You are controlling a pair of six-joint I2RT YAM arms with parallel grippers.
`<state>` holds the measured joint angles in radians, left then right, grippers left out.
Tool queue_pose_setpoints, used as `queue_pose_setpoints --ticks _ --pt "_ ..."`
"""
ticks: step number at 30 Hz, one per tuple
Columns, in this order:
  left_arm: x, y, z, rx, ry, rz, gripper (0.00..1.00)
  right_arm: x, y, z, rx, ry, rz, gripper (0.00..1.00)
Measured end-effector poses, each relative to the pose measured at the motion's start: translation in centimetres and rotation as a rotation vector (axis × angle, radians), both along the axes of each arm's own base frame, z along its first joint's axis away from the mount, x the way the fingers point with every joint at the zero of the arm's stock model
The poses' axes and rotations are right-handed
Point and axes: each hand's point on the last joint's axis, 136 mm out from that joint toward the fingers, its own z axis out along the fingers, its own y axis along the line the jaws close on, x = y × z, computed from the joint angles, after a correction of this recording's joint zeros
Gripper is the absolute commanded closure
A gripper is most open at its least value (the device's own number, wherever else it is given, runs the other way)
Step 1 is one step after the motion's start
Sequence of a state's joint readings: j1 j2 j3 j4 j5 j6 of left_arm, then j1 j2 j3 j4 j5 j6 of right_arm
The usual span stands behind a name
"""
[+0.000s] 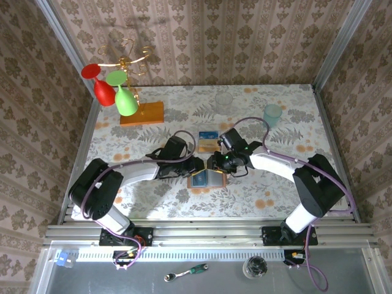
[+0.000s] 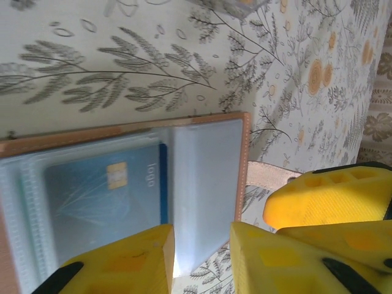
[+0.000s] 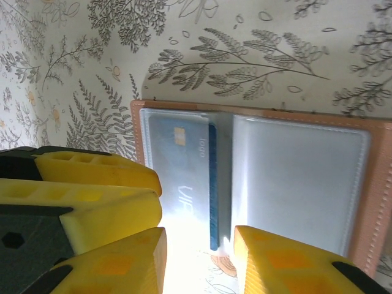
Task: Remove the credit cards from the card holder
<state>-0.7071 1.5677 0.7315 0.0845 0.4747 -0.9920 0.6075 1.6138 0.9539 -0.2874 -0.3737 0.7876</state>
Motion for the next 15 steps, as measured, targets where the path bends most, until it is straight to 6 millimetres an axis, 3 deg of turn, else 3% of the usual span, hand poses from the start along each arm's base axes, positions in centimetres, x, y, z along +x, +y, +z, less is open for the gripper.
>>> queue_pose_setpoints --ticks 10,15 --pt "-1.0 2.9 -0.4 0.011 -0.006 0.05 0.7 0.1 1.7 -1.2 -0.012 0.028 0.035 0.65" --pt "-1.2 3.3 -0.8 0.021 -0.003 0.061 0.78 -0.2 2.1 -2.0 -0.01 0.049 0.048 0.65"
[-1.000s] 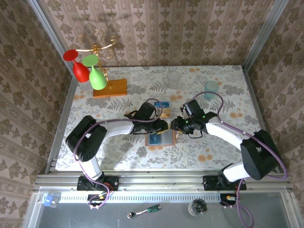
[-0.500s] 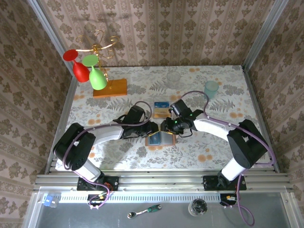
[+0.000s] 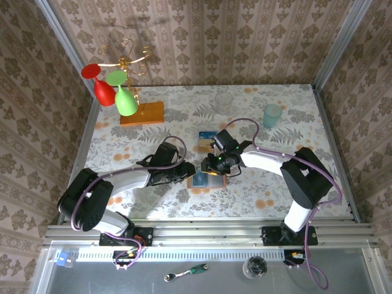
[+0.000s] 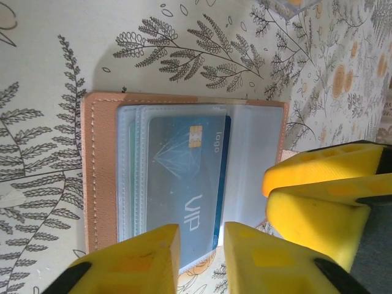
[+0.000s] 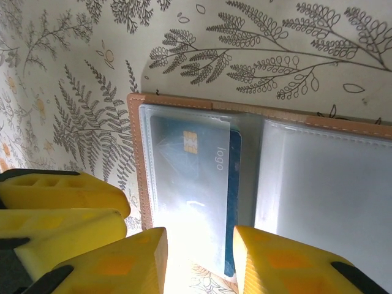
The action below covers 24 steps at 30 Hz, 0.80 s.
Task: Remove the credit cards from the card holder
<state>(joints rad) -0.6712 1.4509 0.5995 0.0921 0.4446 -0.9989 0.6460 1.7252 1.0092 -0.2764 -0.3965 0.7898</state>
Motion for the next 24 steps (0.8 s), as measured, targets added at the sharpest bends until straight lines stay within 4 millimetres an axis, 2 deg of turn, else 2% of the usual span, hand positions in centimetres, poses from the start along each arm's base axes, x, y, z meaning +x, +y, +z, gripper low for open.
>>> queue_pose_setpoints --ticks 5,10,17,24 --pt "0.4 0.2 -0.1 0.001 -0.007 0.012 0.88 0.0 0.2 -0.3 0.005 0.006 0.004 0.65" --pt "0.4 0.4 -1.5 0.023 0.022 0.016 0.95 0.0 0.5 -0.5 0.018 0.012 0.008 0.66" --pt "0.2 0.5 -2.8 0.046 0.051 0.015 0.99 -0.1 0.8 -1.0 0.023 0.025 0.013 0.68" --pt "0.2 0.5 -2.8 0.045 0.051 0.014 1.0 -0.5 1.0 -1.9 0.018 0.049 0.024 0.69"
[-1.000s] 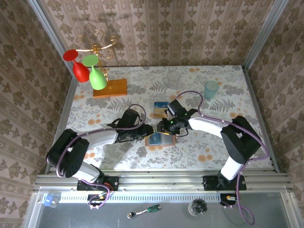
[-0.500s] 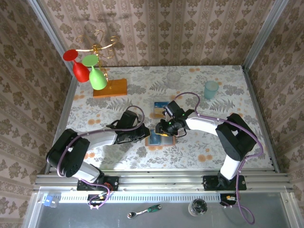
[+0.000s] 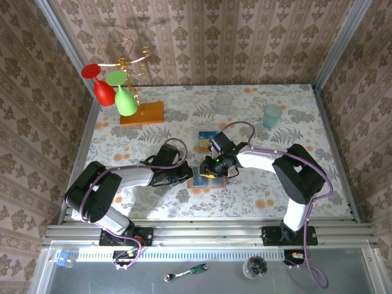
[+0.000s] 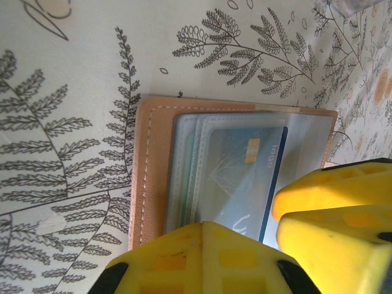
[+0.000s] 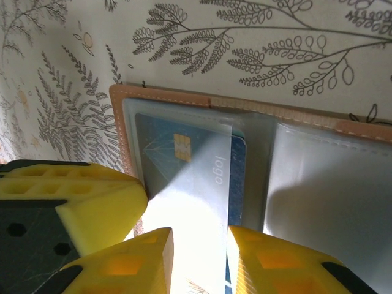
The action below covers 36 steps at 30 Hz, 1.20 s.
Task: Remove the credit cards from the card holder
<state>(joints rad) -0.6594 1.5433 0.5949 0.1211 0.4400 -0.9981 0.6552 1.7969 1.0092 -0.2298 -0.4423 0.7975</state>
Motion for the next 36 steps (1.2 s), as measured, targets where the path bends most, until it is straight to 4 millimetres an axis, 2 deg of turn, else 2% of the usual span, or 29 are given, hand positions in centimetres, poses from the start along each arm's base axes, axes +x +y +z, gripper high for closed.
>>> queue_pose_setpoints --ticks 12,25,32,36 --pt "0.0 0.0 0.0 -0.001 0.0 0.0 1.0 0.0 0.0 -0.3 -0.013 -0.001 0.004 0.71" --pt "0.0 0.0 0.0 -0.003 -0.005 -0.003 1.0 0.0 -1.0 -0.5 -0.109 -0.021 0.015 0.72" --pt "-0.1 0.1 0.0 0.0 -0.006 -0.003 0.93 0.0 -1.2 -0.5 -0.126 -0.026 0.02 0.72" --pt "-0.3 0.6 0.3 0.023 -0.015 -0.005 0.93 0.1 -1.1 -0.1 -0.12 -0.038 0.018 0.72"
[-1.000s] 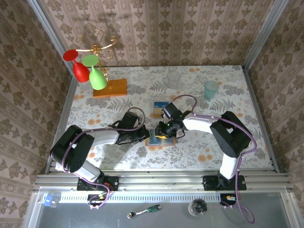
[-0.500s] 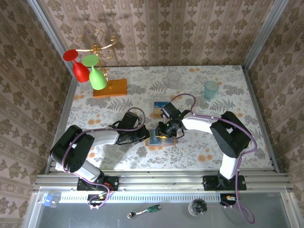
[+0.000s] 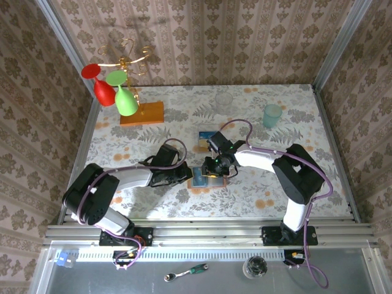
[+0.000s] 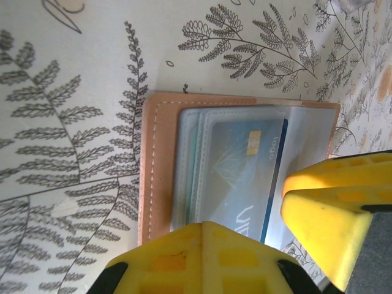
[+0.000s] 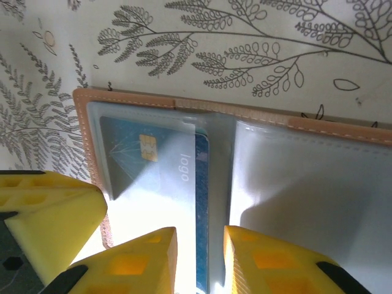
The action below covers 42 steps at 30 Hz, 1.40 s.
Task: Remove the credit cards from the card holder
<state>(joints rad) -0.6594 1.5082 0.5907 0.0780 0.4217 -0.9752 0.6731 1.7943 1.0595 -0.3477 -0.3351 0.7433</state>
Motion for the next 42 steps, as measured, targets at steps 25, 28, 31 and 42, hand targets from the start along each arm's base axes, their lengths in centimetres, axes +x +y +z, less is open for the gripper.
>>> queue_pose_setpoints --ticks 25,28,31,42 --pt "0.1 -0.1 -0.7 0.023 0.01 -0.023 0.99 0.5 1.4 0.5 0.075 -0.014 0.002 0.72" --pt "0.2 -0.1 -0.6 0.02 0.01 -0.021 0.99 0.5 1.3 0.2 0.067 -0.009 0.001 0.72" --pt "0.2 0.0 -0.6 0.02 0.011 -0.021 0.99 0.5 1.1 0.1 0.058 -0.011 -0.002 0.72" --pt "0.2 -0.1 -0.6 0.02 0.011 -0.021 1.0 0.3 0.0 -0.1 0.003 -0.013 -0.014 0.72"
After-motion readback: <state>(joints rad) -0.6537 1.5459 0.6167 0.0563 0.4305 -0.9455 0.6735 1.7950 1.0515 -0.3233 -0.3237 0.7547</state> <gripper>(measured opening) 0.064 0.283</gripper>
